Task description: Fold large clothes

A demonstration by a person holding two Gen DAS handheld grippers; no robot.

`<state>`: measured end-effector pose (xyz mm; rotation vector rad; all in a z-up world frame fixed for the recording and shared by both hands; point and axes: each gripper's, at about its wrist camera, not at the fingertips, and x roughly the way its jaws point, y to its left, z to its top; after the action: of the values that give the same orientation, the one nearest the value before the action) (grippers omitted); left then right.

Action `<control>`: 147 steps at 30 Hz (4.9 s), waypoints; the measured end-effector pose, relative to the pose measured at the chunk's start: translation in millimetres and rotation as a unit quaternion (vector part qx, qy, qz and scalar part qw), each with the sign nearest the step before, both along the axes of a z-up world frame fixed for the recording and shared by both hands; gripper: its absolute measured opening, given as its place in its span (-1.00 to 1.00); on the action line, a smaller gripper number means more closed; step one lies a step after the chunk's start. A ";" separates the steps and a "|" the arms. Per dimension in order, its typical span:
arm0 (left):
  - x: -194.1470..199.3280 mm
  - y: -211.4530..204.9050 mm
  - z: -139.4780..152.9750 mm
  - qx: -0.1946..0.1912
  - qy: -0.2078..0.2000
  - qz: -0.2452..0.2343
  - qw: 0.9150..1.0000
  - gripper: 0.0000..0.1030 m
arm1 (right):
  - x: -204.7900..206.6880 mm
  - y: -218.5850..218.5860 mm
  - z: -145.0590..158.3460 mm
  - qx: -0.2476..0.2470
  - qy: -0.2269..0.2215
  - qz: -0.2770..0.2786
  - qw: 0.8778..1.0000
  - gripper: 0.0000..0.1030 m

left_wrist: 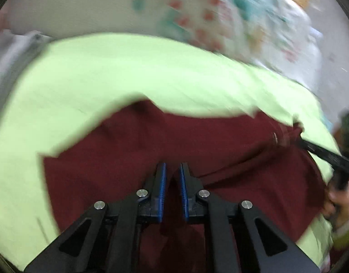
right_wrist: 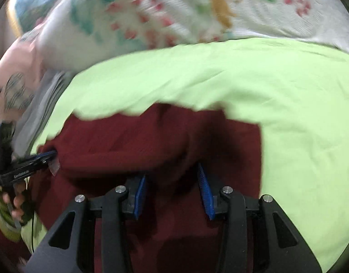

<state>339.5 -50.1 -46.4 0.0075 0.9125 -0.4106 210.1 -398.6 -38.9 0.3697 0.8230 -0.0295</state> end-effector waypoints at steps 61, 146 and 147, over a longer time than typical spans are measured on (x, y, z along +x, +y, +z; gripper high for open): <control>-111.9 82.7 -9.3 -0.251 0.024 0.127 0.959 -0.75 | -19.2 146.4 -41.2 0.144 0.024 0.088 0.985 -0.59; -54.4 -140.1 -57.4 -0.177 0.173 -0.121 0.961 0.96 | -74.3 -44.6 -35.0 0.214 0.024 0.039 0.976 0.61; -55.7 -143.8 -57.0 -0.173 0.169 -0.128 0.962 0.79 | -73.2 -45.4 -35.6 0.218 0.023 0.039 0.975 0.61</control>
<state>283.8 -193.9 -103.4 -0.2749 1.1701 -0.8278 136.9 -444.0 -74.5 0.7509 0.8889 0.2203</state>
